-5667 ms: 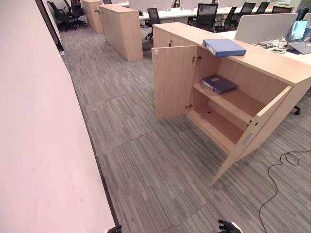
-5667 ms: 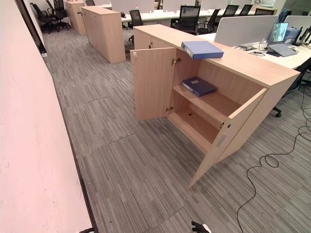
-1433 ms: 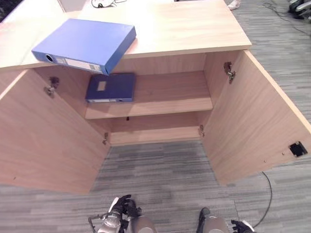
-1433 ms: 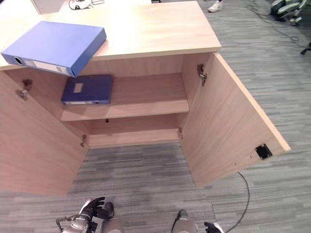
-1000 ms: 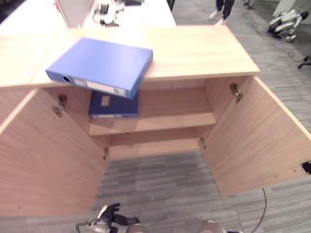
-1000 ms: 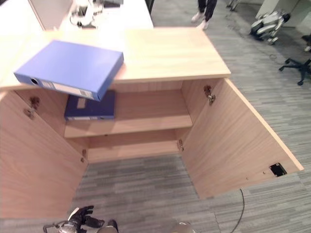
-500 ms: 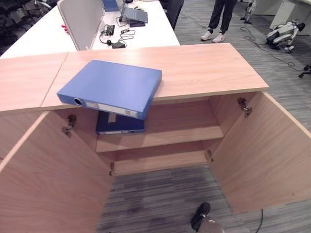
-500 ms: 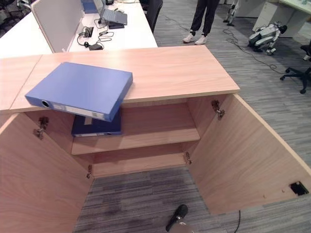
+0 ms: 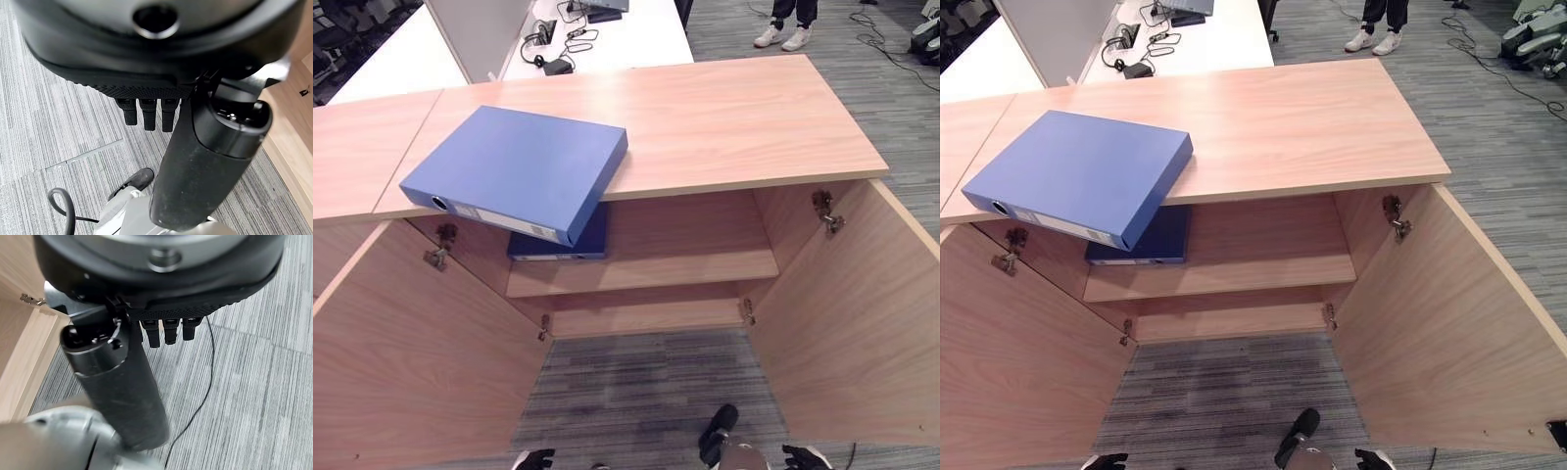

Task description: Put the empty folder in the office cabinet

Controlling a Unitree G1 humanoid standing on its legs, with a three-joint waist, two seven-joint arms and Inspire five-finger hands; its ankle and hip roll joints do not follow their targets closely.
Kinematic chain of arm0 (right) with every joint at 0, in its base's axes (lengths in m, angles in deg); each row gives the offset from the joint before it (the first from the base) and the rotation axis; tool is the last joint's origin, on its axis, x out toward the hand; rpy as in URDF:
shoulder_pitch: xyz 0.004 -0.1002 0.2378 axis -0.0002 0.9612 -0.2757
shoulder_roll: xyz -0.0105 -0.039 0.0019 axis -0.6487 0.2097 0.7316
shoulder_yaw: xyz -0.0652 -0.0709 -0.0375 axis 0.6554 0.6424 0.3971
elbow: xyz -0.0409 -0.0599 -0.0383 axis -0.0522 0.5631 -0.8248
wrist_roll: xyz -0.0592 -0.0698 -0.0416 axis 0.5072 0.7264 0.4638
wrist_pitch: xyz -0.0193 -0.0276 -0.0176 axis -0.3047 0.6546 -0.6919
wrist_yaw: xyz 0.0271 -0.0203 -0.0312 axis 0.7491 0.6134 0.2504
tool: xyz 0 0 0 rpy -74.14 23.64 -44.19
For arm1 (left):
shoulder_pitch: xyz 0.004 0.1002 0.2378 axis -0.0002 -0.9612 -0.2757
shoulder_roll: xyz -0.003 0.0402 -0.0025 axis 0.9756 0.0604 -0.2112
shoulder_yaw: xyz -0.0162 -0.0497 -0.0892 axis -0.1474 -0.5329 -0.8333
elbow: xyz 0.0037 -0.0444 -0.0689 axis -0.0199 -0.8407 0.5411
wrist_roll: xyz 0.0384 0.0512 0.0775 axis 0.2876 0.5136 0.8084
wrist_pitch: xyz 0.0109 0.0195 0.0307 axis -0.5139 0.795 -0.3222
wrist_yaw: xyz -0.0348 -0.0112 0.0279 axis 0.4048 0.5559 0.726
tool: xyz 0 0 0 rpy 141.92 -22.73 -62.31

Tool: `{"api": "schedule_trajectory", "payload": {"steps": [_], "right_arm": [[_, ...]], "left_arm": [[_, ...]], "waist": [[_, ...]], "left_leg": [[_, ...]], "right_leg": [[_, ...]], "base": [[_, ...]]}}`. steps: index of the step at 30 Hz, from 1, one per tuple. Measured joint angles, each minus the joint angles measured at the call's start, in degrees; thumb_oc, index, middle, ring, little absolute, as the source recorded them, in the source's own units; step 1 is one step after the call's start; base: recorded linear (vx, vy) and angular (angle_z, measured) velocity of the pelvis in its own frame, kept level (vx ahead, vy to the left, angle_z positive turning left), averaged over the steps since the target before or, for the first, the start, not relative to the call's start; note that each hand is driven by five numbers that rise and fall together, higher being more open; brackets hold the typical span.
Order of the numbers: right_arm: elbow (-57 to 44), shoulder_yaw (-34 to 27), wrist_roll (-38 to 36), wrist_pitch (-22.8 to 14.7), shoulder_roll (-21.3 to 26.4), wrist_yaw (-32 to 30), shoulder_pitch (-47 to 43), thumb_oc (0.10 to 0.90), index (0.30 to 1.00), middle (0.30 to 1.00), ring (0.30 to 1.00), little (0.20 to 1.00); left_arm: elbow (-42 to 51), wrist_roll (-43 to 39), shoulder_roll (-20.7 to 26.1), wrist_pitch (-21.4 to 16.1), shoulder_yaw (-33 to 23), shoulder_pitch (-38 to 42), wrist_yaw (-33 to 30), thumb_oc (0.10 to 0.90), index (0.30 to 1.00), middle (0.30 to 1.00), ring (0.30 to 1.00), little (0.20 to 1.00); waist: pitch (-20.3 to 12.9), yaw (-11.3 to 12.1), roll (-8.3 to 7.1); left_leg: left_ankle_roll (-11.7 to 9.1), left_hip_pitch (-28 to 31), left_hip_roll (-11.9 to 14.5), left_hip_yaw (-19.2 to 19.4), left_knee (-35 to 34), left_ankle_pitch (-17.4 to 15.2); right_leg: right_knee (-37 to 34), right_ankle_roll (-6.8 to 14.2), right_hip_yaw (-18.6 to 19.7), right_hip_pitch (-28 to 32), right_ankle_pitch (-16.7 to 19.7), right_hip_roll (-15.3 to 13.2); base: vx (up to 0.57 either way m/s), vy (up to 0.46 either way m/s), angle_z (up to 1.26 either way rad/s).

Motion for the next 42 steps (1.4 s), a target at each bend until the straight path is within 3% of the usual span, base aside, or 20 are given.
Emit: {"api": "schedule_trajectory", "payload": {"steps": [3, 4, 5, 6, 8, 9, 10, 11, 12, 13, 14, 15, 16, 17, 18, 19, 23, 27, 42], "right_arm": [[0.4, 0.1, -0.3, 0.2, 0.0, -0.2, -0.8, 0.8, 0.9, 0.9, 0.9, 0.9], [0.3, 0.0, -0.4, 0.2, 0.0, -0.2, -1.3, 0.8, 0.9, 0.9, 0.9, 0.9], [0.4, 0.1, -0.8, 0.2, 0.0, -0.3, -0.7, 0.8, 0.9, 0.9, 0.9, 0.9], [0.4, 0.1, -0.8, 0.2, 0.0, -0.3, -0.6, 0.8, 0.9, 0.9, 0.9, 0.9], [0.3, 0.8, -0.8, 0.2, 0.3, -1.0, -0.5, 0.8, 0.9, 0.9, 0.9, 0.9], [0.3, 1.1, -0.8, 0.2, 0.4, -1.5, -0.6, 0.8, 0.9, 0.9, 0.9, 0.9], [0.2, 1.2, -0.8, 0.0, 0.7, -2.0, -1.8, 0.8, 0.9, 0.9, 0.9, 0.9], [0.3, 1.1, -0.8, 0.0, 1.1, -1.9, -2.3, 0.8, 0.9, 0.9, 0.9, 0.9], [0.7, 1.0, -0.8, 0.5, 0.0, -1.9, -2.5, 0.8, 0.9, 0.9, 0.9, 0.9], [0.7, 1.0, -0.8, 0.6, -1.2, -1.7, -1.3, 0.8, 0.9, 0.9, 0.9, 0.9], [0.4, 1.0, -0.8, 0.5, -1.9, -1.7, -0.4, 0.8, 0.9, 0.9, 0.9, 0.9], [0.8, 2.5, -0.8, 3.3, -5.1, -3.1, -3.2, 0.8, 0.9, 0.9, 0.9, 0.9], [1.6, 3.4, 0.0, 4.8, -4.7, -4.0, -4.0, 0.8, 0.9, 0.9, 0.9, 0.9], [1.7, 4.0, 0.9, 1.9, -2.8, -4.1, -1.4, 0.8, 0.9, 0.9, 0.9, 0.9], [1.2, 3.0, 0.2, 1.0, -2.6, -3.6, -0.5, 0.8, 0.9, 0.9, 0.9, 0.9], [1.0, 2.1, -0.1, 0.7, -1.8, -3.0, 0.7, 0.8, 0.9, 0.9, 0.9, 0.9], [0.6, 2.2, -0.1, 0.5, -1.4, -2.3, 2.3, 0.8, 0.9, 0.9, 0.9, 0.9], [0.2, 2.3, 0.0, 0.5, -1.7, -2.2, 2.3, 0.8, 0.9, 0.9, 0.9, 0.9], [0.4, 2.8, 0.3, 0.5, -3.0, -0.9, 3.3, 0.8, 0.9, 0.9, 0.9, 0.9]], "left_arm": [[0.1, 0.0, 0.1, -0.1, 0.0, 0.9, -0.2, 0.8, 0.9, 0.9, 0.9, 0.9], [0.0, -0.1, 0.2, -0.1, -0.1, 0.9, -0.3, 0.8, 0.9, 0.9, 0.9, 0.9], [0.1, -0.1, 0.4, -0.1, -0.1, 1.0, -0.7, 0.8, 0.9, 0.9, 0.9, 0.9], [0.1, -0.1, 0.5, -0.1, -0.1, 0.9, -0.9, 0.8, 0.9, 0.9, 0.9, 0.9], [0.6, -0.1, 0.6, -0.1, 0.0, 0.5, -1.1, 0.8, 0.9, 0.9, 0.9, 0.9], [0.5, 0.0, 0.6, 0.1, 0.3, 0.4, -1.2, 0.8, 0.9, 0.9, 0.9, 0.9], [0.3, -0.1, 0.7, 0.2, 1.1, 0.5, -1.1, 0.8, 0.9, 0.9, 0.9, 0.9], [-0.2, -0.1, 0.0, 0.2, 1.5, 0.4, -1.0, 0.8, 0.9, 0.9, 0.9, 0.9], [0.2, -0.1, 0.2, 0.2, 2.2, 0.3, -0.9, 0.8, 0.9, 0.9, 0.9, 0.9], [0.4, 0.0, 1.5, 0.2, 2.4, 0.1, -1.0, 0.8, 0.9, 0.9, 0.9, 0.9], [0.5, 0.0, 2.0, 0.2, 2.4, 0.0, -1.0, 0.8, 0.9, 0.9, 0.9, 0.9], [0.4, 0.0, 2.4, 0.5, 3.9, -1.7, -1.2, 0.8, 0.9, 0.9, 0.9, 0.9], [0.2, 0.1, 1.9, 0.7, 4.2, -1.8, -1.0, 0.8, 0.9, 0.9, 0.9, 0.9], [0.5, 0.1, 0.8, 0.7, 4.1, -1.7, -0.1, 0.8, 0.9, 0.9, 0.9, 0.9], [0.5, 0.1, 0.8, 0.7, 3.7, -2.1, -0.5, 0.8, 0.9, 0.9, 0.9, 0.9], [0.6, 0.0, 0.5, 0.4, 3.6, -4.2, 0.0, 0.8, 0.9, 0.9, 0.9, 0.9], [0.6, 0.2, -0.5, 0.4, 3.1, -4.5, 0.0, 0.8, 0.9, 0.9, 0.9, 0.9], [0.6, 0.1, -0.6, 0.4, 1.7, -4.5, 0.0, 0.8, 0.9, 0.9, 0.9, 0.9], [0.4, 0.1, 1.8, 0.2, -0.1, -4.5, 0.0, 0.8, 0.9, 0.9, 0.9, 0.9]], "waist": [[0.6, 0.4, 0.35], [0.6, 0.3, 0.36], [0.8, 0.3, 0.2], [0.9, 0.3, 0.03], [1.1, -0.2, -0.45], [1.1, -0.4, -0.61], [1.1, -0.4, -0.53], [0.7, 0.1, 1.51], [1.0, 1.5, 0.73], [0.7, 1.5, -1.41], [0.4, 1.3, -2.58], [-0.4, 1.9, -4.24], [-0.4, 1.3, -3.87], [-1.1, 1.7, -2.09], [-1.1, 1.8, -2.25], [-2.7, 1.7, -1.22], [-4.8, 0.8, 0.3], [-5.1, 0.4, 0.59], [-6.7, 1.7, -3.32]], "left_leg": [[-0.8, -2.2, 1.6, 0.8, 7.3, -0.7], [-1.7, -3.2, 2.2, 1.4, 9.9, -0.1], [-4.1, -5.7, 4.1, 2.3, 16.8, 1.5], [-5.2, -6.1, 4.7, 2.8, 18.3, 2.3], [-5.9, -6.2, 6.1, 6.1, 19.9, 3.0], [-5.3, -6.0, 6.2, 8.4, 16.6, 2.4], [-3.7, -6.2, 4.5, 10.7, 4.3, 2.9], [-1.5, -6.4, 5.4, 9.8, 0.1, 4.2], [-0.9, -6.0, 6.1, 9.0, -0.3, 7.8], [-1.0, -5.5, 5.5, 9.2, -0.6, 7.8], [-1.1, -5.4, 5.1, 8.7, -1.1, 7.8], [-1.0, -4.2, 4.3, 9.6, -2.3, 8.0], [-0.8, -3.7, 4.4, 9.7, -2.8, 8.0], [-1.1, -2.3, 4.4, 9.6, -4.9, 11.4], [-1.0, -1.4, 4.0, 9.5, -5.4, 11.6], [-0.9, 0.0, 3.9, 10.7, -7.0, 11.5], [-0.9, 0.7, 2.5, 11.9, -7.5, 11.2], [-0.8, 1.5, 1.6, 12.3, -7.7, 10.7], [-0.9, 2.3, 0.6, 12.1, -8.6, 10.4]], "right_leg": [[0.1, -0.5, 0.1, 0.5, -0.8, 0.7], [-0.9, -0.5, -0.1, 1.3, -0.9, 1.0], [-4.4, -0.6, -0.6, 4.2, -0.7, 2.0], [-5.4, -0.6, -0.6, 5.3, -0.7, 2.3], [-7.5, -0.6, -0.8, 7.4, -0.8, 2.6], [-8.5, -0.6, -0.8, 7.4, -0.8, 2.8], [-11.2, 0.0, -1.1, 6.9, -1.1, 4.1], [-9.3, -0.4, -1.2, 6.2, -1.0, 5.6], [3.7, -1.9, 1.8, 2.1, -5.2, 2.6], [7.6, -0.5, 2.6, 1.4, -7.4, 0.8], [7.9, -0.8, 2.3, 1.6, -7.5, 0.4], [3.4, 0.4, 0.5, 3.5, -7.9, 1.5], [1.9, 1.3, -0.2, 4.0, -7.8, 2.4], [-0.4, 0.5, -0.5, 5.7, -4.9, 4.4], [-0.5, -1.4, 0.3, 6.2, -3.8, 4.3], [-1.7, -0.1, 0.8, 7.1, -3.8, 4.7], [-5.2, 0.8, 1.4, 8.2, -1.1, 4.8], [-8.7, 0.6, 1.9, 9.7, 1.5, 5.3], [-9.0, 1.4, 1.5, 10.6, 1.4, 4.5]], "base": [[0.07, -0.125, -0.04], [0.04, -0.069, 0.01], [0.02, 0.026, 0.06], [0.09, 0.075, 0.1], [0.09, 0.085, 0.11], [0.11, 0.077, 0.09], [0.11, 0.073, 0.06], [0.11, 0.029, -0.03], [0.05, 0.021, 0.16], [0.11, 0.053, 0.34], [0.12, 0.083, 0.45], [0.15, 0.099, 0.13], [0.11, 0.105, 0.19], [0.09, 0.101, 0.2], [0.06, 0.094, 0.2], [0.04, 0.079, -0.11], [0.02, 0.077, -0.11], [0.0, 0.066, -0.07], [0.01, 0.056, 0.01]]}}
